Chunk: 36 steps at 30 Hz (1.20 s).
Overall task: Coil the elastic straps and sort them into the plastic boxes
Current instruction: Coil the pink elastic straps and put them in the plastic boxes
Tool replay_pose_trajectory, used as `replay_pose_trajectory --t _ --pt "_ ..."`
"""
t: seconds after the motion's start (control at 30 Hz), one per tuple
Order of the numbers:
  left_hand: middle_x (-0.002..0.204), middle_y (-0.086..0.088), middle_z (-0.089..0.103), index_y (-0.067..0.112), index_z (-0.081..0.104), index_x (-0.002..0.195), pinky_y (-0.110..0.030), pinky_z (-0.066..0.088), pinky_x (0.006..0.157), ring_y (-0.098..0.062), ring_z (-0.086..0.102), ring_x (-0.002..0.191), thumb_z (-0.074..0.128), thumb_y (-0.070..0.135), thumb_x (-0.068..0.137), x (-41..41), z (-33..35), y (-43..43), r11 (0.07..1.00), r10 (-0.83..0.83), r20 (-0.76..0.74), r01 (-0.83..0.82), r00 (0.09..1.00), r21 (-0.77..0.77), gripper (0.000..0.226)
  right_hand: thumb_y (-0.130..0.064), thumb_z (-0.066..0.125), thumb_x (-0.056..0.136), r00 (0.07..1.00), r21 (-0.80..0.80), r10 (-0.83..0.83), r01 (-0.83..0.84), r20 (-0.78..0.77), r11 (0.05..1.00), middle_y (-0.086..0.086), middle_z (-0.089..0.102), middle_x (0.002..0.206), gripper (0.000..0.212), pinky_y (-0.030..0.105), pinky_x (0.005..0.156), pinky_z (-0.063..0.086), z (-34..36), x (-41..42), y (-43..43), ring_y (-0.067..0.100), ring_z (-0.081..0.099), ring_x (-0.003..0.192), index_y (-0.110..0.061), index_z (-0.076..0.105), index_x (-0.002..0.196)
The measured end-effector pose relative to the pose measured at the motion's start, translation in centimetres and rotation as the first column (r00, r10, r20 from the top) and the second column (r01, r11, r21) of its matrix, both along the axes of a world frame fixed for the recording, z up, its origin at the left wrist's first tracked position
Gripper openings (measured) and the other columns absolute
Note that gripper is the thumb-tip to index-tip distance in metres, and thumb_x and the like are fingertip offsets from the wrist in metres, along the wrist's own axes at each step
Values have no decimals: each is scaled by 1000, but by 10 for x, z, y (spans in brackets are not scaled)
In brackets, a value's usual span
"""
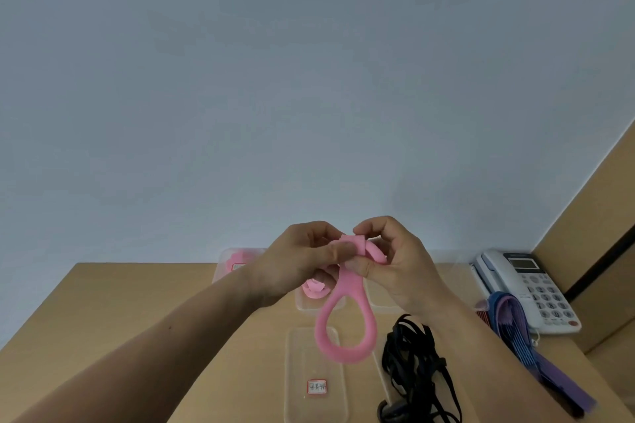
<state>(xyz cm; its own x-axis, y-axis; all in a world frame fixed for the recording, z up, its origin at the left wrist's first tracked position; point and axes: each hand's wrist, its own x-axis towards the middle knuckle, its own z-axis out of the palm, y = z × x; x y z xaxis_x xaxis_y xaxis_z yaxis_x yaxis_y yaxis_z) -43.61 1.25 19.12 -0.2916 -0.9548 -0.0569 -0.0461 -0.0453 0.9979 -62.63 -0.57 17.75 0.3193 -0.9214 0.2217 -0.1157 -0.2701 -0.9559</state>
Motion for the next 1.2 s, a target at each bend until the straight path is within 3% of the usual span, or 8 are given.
replay_pose_trajectory --t 0.13,0.37,0.5,0.6,0.77,0.9,1.07,1.2 --pt "99 -22 70 5 64 107 -41 56 76 -31 69 82 77 21 77 2 0 -3 997 31 4 -31 999 -73 37 -20 80 69 993 111 87 -95 82 989 5 68 110 46 36 75 59 -2 -4 -3 26 69 87 -21 62 112" --pt "106 -16 69 12 64 106 -42 59 84 -35 70 94 78 9 75 4 -6 -3 979 56 1 -55 998 -195 35 -45 72 79 999 219 43 -47 24 974 2 71 72 41 28 56 52 3 5 -6 17 67 63 -8 66 95" --pt "103 -12 68 19 60 113 -35 59 79 -27 71 85 80 3 77 8 -6 -5 987 79 50 -71 996 -147 44 -29 74 81 999 138 27 -32 39 990 -2 70 70 25 21 54 49 3 6 -6 12 64 61 -10 66 94" --pt "98 -21 69 7 59 110 -38 58 69 -33 70 76 74 0 77 12 -3 -4 996 58 35 -55 998 -75 38 -21 77 82 997 97 57 -63 57 993 -2 70 72 21 25 53 48 3 8 -6 13 63 59 -12 65 97" --pt "96 -29 68 -4 56 113 -41 57 73 -34 67 79 67 13 80 17 2 -2 997 -6 -105 15 994 80 39 -26 77 72 998 30 56 -56 -13 998 -7 71 81 23 23 62 50 3 9 -4 12 65 71 -32 67 91" --pt "92 -26 68 0 72 99 -40 57 79 -33 64 82 68 29 84 18 4 -3 984 -68 -101 84 993 157 33 -23 79 70 995 -31 71 -73 -68 997 -1 71 90 30 28 71 56 -1 7 -2 28 65 79 -35 65 94" --pt "100 -28 69 -2 71 105 -42 57 90 -32 66 88 74 13 79 21 5 -4 986 -84 -112 99 990 135 30 -23 83 64 993 -46 35 -40 -109 998 -8 68 92 40 26 70 53 -4 6 1 16 66 80 -38 64 96" --pt "90 -15 69 4 66 104 -38 55 84 -31 66 83 79 5 70 17 2 -5 997 -28 -85 34 996 72 37 -29 85 61 995 38 71 -68 -73 997 -5 68 104 55 30 84 57 -1 0 1 16 67 95 -38 64 110"
